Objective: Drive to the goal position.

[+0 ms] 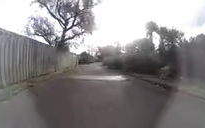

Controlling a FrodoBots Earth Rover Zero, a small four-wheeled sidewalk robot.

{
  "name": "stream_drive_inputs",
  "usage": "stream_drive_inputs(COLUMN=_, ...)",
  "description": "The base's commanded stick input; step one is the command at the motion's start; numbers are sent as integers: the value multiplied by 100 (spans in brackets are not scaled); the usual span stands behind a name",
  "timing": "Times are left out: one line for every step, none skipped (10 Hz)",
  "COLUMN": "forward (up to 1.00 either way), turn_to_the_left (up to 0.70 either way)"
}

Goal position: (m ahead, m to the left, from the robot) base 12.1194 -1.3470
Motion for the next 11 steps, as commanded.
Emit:
stream_drive_inputs(forward=70, turn_to_the_left=0)
stream_drive_inputs(forward=70, turn_to_the_left=0)
stream_drive_inputs(forward=70, turn_to_the_left=0)
stream_drive_inputs(forward=70, turn_to_the_left=0)
stream_drive_inputs(forward=70, turn_to_the_left=0)
stream_drive_inputs(forward=70, turn_to_the_left=0)
stream_drive_inputs(forward=70, turn_to_the_left=0)
stream_drive_inputs(forward=70, turn_to_the_left=0)
stream_drive_inputs(forward=70, turn_to_the_left=0)
stream_drive_inputs(forward=70, turn_to_the_left=0)
stream_drive_inputs(forward=70, turn_to_the_left=0)
